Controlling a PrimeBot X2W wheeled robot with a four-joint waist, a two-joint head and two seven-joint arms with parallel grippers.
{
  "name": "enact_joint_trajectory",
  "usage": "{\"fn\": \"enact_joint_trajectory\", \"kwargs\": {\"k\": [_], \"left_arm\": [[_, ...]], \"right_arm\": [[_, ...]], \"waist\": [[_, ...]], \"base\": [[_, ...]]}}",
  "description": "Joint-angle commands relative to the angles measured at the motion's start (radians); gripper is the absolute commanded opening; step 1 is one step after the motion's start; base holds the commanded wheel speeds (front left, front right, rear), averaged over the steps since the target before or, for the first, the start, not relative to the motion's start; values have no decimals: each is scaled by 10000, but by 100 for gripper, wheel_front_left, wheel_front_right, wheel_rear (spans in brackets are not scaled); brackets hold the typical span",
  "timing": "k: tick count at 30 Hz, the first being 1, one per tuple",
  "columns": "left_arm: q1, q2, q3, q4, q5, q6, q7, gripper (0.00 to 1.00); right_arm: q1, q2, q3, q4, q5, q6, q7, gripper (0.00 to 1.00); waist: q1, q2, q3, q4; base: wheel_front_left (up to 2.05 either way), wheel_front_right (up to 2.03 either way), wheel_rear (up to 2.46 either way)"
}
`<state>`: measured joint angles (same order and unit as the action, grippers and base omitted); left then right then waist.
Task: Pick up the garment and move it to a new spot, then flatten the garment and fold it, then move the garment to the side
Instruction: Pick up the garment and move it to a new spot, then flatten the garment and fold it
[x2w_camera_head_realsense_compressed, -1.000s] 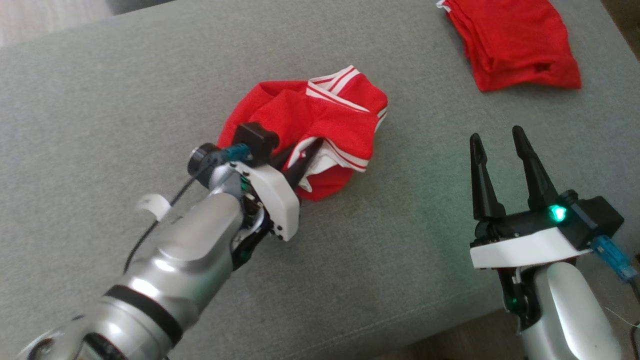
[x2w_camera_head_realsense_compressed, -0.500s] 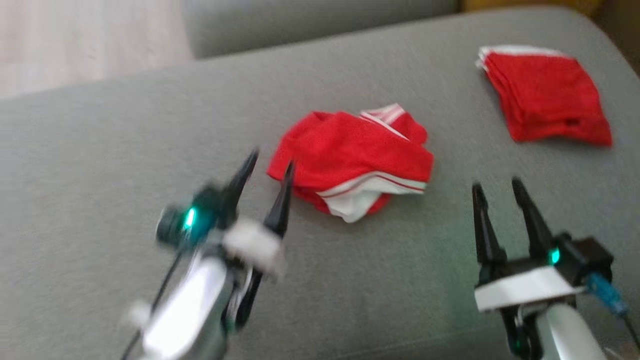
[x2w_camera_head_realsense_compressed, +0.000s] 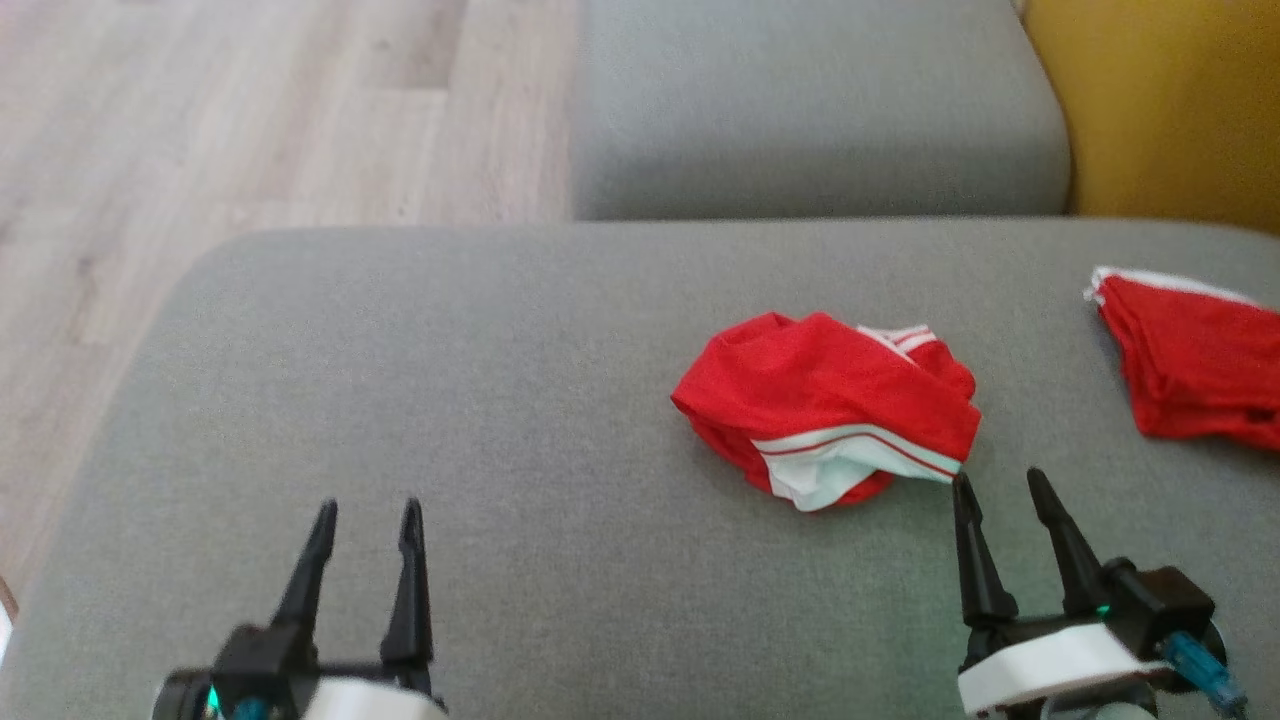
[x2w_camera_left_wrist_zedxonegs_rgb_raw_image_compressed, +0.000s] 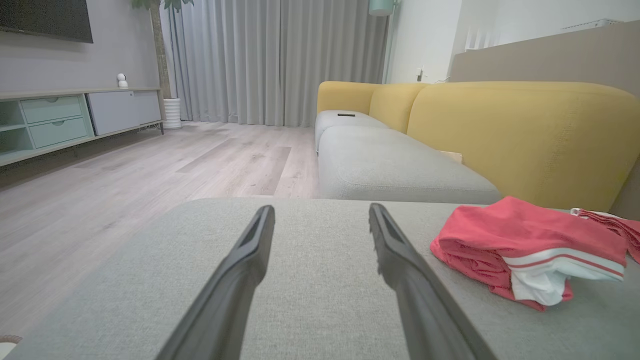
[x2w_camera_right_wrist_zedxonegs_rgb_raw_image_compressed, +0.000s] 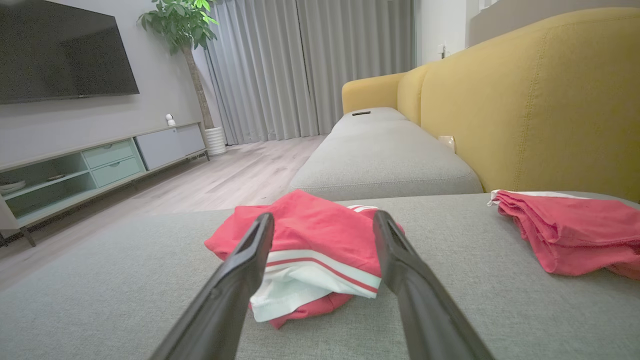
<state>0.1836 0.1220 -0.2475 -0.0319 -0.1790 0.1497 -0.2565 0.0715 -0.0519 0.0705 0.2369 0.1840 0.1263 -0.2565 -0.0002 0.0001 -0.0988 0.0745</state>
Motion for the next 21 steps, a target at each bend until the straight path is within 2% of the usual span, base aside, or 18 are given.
{"fn": "enact_joint_trajectory", "kwargs": {"k": [1, 10, 21], "left_arm": [[-248, -159, 465, -526, 208, -169, -52, 100], [389, -595, 606, -659, 636, -763, -53, 100], [413, -698, 757, -512, 828, -871, -53, 100]], "right_arm": [[-254, -30, 162, -272, -107, 44, -53, 100], [184, 0, -37, -158, -317, 44, -53, 100], [223, 11, -15, -168, -362, 44, -53, 100]], "waist": [[2, -1, -269, 212], [2, -1, -441, 206], [2, -1, -465, 40]], "base": [[0, 0, 0], [0, 0, 0], [0, 0, 0]]}}
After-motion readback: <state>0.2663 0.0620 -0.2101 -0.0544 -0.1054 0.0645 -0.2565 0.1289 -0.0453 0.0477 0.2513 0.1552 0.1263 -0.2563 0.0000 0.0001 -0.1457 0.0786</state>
